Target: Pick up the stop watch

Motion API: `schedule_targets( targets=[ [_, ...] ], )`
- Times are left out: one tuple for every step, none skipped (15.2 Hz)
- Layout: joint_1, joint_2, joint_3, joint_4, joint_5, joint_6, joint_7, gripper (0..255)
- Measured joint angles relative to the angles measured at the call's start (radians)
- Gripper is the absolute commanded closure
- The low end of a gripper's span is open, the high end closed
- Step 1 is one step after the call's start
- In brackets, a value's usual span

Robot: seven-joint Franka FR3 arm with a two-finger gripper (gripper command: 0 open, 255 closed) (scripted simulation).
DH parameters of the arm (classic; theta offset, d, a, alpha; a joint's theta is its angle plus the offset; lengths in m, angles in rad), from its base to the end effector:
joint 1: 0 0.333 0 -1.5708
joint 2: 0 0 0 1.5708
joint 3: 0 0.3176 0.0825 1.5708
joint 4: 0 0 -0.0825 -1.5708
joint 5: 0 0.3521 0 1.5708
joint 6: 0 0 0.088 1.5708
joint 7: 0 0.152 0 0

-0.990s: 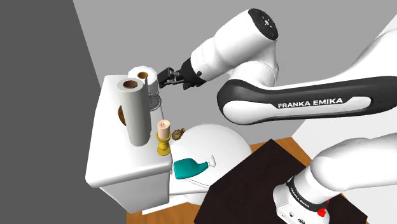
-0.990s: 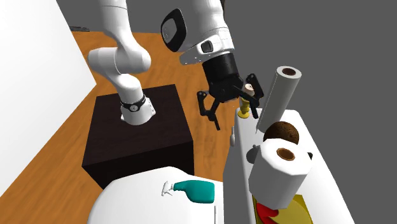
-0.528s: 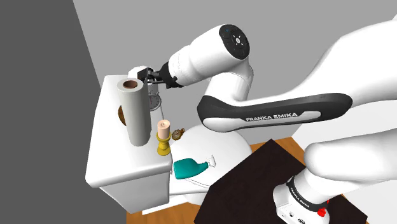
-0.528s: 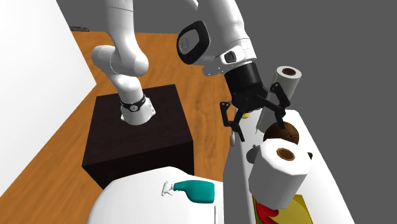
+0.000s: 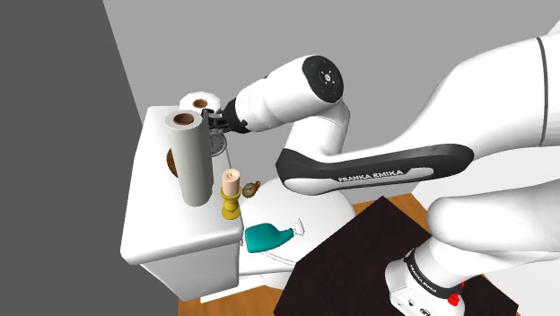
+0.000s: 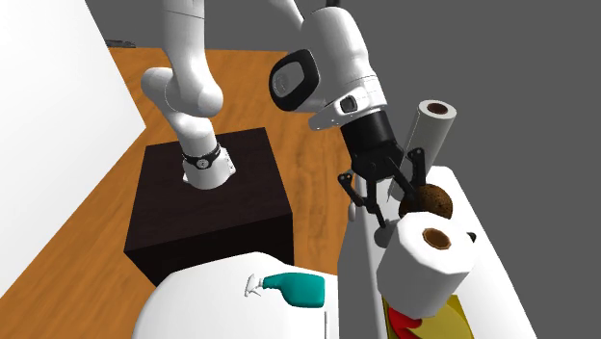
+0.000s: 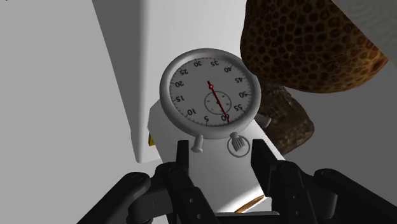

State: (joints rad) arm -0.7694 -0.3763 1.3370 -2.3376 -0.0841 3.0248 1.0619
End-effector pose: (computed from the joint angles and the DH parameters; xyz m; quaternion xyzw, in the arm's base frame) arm 0.4421 0.3288 0.4443 -0.9024 0.1272 -0.3892 0.1341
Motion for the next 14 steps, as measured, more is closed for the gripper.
schedule_targets(
  targets=[
    [-0.004,0.000,0.003,0.002,-0.001,-0.002,0.001,255],
    [-0.006,0.001,0.005,0.003,-0.001,-0.004,0.001,255],
    [-0.005,0.001,0.004,0.003,-0.001,-0.005,0.001,255],
    [-0.006,0.001,0.005,0.004,-0.001,-0.005,0.001,255],
    [-0.006,0.001,0.004,0.004,-0.001,-0.005,0.001,255],
    [-0.007,0.001,0.005,0.004,-0.001,-0.005,0.001,255],
    [-0.007,0.001,0.005,0.004,-0.001,-0.005,0.001,255],
    [-0.002,0.000,0.001,0.001,0.000,-0.003,0.000,255],
    [0.007,0.000,-0.009,0.001,0.001,-0.008,-0.002,255],
    [0.025,0.001,-0.026,0.004,0.004,-0.019,-0.008,255],
    [0.043,0.001,-0.045,0.008,0.007,-0.030,-0.014,255],
    [0.064,0.000,-0.066,0.013,0.012,-0.043,-0.020,255],
    [0.077,0.001,-0.081,0.018,0.015,-0.053,-0.027,255],
    [0.100,0.000,-0.104,0.024,0.020,-0.066,-0.036,255]
  ],
)
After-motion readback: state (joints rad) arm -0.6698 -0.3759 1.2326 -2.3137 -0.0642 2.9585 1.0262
